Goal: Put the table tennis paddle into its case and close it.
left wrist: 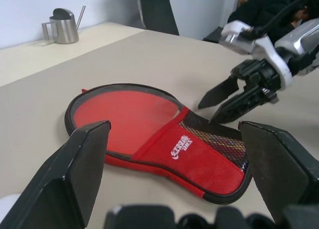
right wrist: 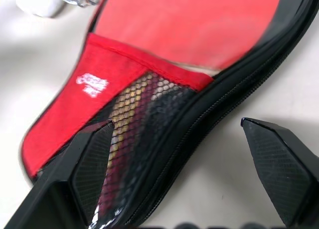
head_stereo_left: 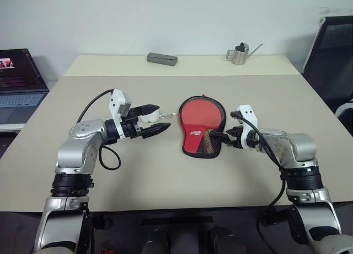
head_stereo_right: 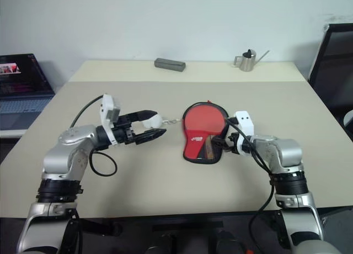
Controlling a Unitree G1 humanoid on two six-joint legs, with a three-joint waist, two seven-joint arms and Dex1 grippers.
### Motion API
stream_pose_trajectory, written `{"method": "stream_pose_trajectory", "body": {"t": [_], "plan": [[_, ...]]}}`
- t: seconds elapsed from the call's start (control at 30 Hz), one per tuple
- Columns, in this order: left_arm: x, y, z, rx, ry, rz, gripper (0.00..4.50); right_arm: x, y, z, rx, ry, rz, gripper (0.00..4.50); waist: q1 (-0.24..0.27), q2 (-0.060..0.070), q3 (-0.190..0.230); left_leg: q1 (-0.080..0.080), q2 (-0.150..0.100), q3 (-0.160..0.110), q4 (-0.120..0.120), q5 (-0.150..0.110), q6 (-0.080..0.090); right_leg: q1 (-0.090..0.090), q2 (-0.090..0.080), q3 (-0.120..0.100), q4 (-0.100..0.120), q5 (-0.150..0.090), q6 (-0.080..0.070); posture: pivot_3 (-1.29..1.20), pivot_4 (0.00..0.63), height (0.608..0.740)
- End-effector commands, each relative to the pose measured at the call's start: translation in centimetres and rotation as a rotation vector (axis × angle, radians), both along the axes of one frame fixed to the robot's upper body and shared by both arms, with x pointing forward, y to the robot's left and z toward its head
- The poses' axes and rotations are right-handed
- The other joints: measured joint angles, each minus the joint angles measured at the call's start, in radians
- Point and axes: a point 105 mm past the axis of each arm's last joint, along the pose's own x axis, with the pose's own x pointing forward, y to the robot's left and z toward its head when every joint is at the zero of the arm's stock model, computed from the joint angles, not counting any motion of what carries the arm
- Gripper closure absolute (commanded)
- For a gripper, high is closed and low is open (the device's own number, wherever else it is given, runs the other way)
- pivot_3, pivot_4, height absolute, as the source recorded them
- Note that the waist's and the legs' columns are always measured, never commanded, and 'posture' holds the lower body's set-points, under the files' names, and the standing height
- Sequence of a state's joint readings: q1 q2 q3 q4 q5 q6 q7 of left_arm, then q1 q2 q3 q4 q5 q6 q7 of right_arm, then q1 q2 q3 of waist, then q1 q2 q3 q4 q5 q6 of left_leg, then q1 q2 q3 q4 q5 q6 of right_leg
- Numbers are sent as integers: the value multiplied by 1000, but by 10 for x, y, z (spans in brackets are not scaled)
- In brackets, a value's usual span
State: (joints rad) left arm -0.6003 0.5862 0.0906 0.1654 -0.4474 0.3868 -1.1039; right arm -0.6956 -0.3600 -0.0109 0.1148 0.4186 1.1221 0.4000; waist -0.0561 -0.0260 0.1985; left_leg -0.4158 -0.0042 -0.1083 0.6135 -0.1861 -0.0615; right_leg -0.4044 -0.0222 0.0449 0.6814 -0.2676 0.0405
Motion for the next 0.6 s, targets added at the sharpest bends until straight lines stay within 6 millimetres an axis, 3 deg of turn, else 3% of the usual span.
{"method": "stream_pose_trajectory", "body": {"t": [0.03, 0.6], "plan": [[-2, -4, 17, -6, -64, -20, 0, 12, -3, 10, -14, -62, -24, 31, 0, 0, 0, 0, 0, 0, 0, 0, 0, 0, 0, 0, 0, 0, 0, 0, 150, 740], [0, -2, 16, -2, -71, -4, 0, 18, 27, -2, -2, -19, 10, 31, -8, 0, 0, 2, 4, 1, 0, 2, 3, 0, 4, 0, 1, 3, -2, 0, 150, 740]]}}
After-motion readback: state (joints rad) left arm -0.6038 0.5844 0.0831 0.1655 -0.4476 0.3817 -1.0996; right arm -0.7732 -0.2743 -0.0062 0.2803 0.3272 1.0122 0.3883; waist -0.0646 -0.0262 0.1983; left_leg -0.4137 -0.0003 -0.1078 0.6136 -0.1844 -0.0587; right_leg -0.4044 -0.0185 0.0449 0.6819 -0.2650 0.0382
